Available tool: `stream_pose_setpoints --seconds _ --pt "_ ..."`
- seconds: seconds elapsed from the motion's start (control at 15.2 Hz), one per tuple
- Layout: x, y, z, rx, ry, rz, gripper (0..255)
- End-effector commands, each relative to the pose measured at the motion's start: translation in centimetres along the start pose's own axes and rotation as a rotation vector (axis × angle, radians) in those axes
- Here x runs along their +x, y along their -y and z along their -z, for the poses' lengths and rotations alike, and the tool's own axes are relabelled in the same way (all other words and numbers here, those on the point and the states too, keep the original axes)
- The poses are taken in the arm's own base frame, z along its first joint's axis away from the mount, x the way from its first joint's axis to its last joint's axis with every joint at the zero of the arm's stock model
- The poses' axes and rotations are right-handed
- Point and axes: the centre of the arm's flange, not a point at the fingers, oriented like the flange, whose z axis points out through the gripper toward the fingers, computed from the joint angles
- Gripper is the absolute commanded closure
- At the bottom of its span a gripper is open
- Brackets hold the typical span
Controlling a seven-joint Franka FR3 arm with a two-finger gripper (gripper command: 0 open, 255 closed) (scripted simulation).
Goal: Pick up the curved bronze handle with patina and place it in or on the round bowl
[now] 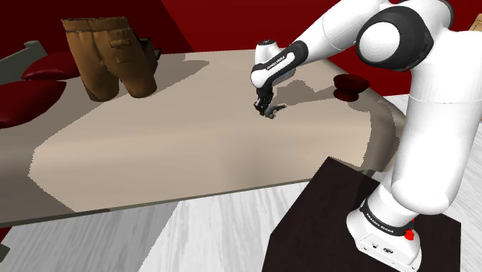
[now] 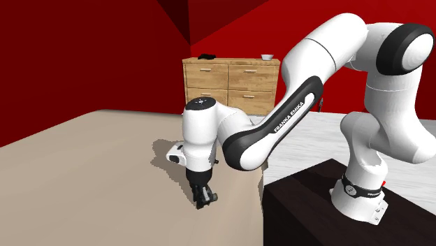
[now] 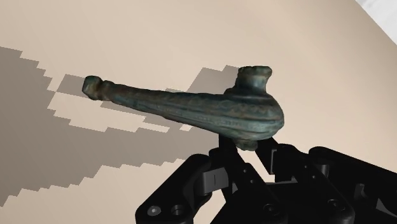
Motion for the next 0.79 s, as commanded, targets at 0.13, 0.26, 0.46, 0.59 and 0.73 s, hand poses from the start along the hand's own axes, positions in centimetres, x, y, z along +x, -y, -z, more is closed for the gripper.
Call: stream_pose_setpoints --seconds 0.13,0.26,0.46,0.59,0.73 --pt "0.0 -0.1 1.0 0.000 0.000 0.000 255" --pt "0.0 -0.2 2.1 0.000 0.000 0.000 255" --pt "0.1 -0.4 3.7 0.000 0.000 0.000 255" --pt "0.1 -0.5 4.7 0.000 0.000 0.000 255" --pt "0.1 -0.6 5.8 0.000 0.000 0.000 255"
